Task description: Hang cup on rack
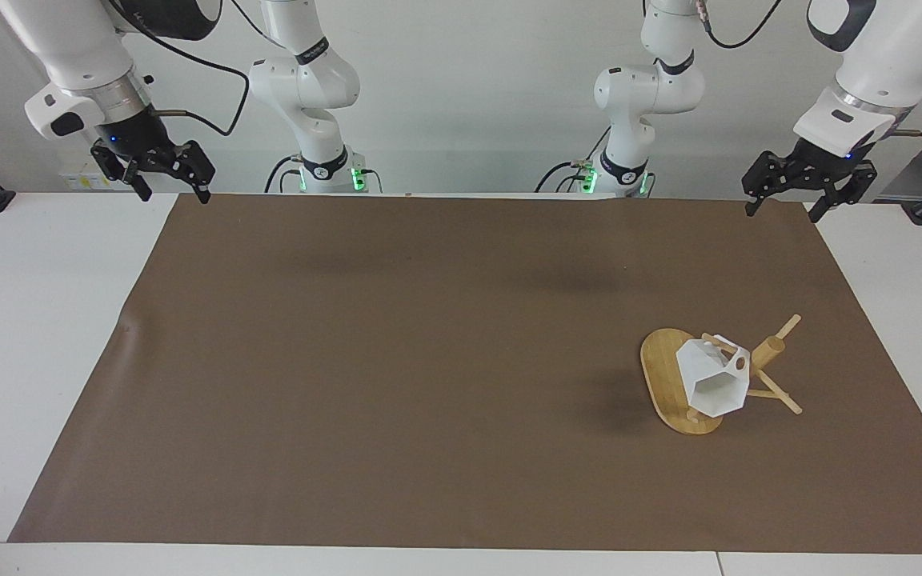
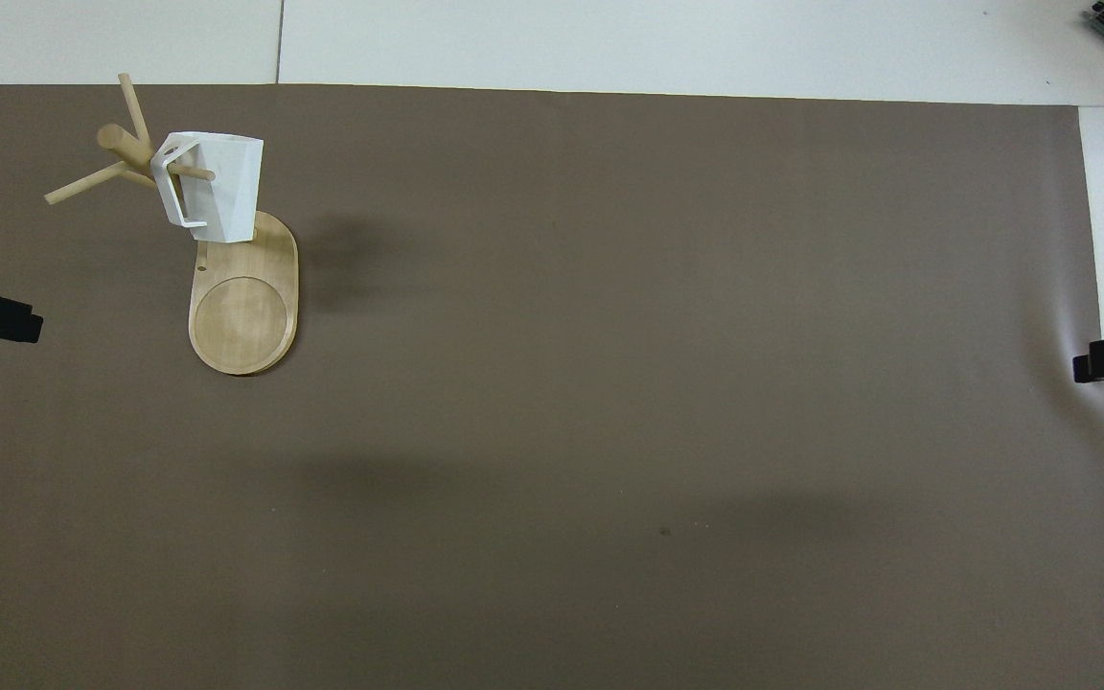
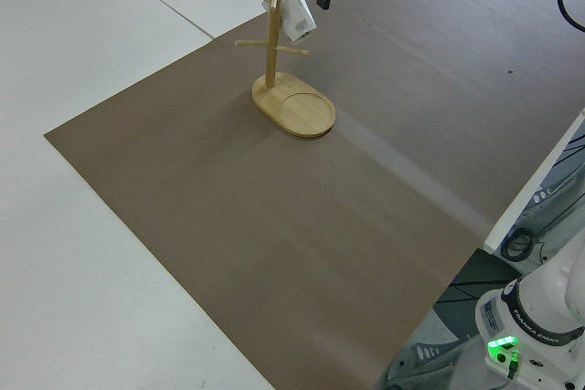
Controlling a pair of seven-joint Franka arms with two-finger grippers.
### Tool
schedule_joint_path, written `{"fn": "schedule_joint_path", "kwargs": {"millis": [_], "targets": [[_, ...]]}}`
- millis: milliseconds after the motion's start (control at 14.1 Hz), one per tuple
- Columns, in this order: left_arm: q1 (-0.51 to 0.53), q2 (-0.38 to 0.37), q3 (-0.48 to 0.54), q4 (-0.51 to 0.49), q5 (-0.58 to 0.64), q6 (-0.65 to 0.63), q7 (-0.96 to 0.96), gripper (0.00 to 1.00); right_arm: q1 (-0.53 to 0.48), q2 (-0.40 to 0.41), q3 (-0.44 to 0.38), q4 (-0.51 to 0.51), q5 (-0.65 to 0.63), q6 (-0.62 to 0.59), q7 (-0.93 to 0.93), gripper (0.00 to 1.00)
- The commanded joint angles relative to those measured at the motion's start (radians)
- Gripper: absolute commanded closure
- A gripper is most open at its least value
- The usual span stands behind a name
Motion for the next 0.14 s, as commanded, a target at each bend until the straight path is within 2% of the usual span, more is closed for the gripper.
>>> {"fn": "schedule_joint_path", "kwargs": {"millis": [0,71], "targets": [[-0.018,-0.004,0.015,0.007,0.009,0.003,-0.005,0.00,-0.010,-0.012,0.003,-0.010,0.000,0.007,0.007,0.00],[-0.018,-0.005,0.016,0.004,0.009,0.008,-0.007,0.00,-0.010,-0.012,0.003,-0.010,0.000,0.009,0.007,0.00]]}}
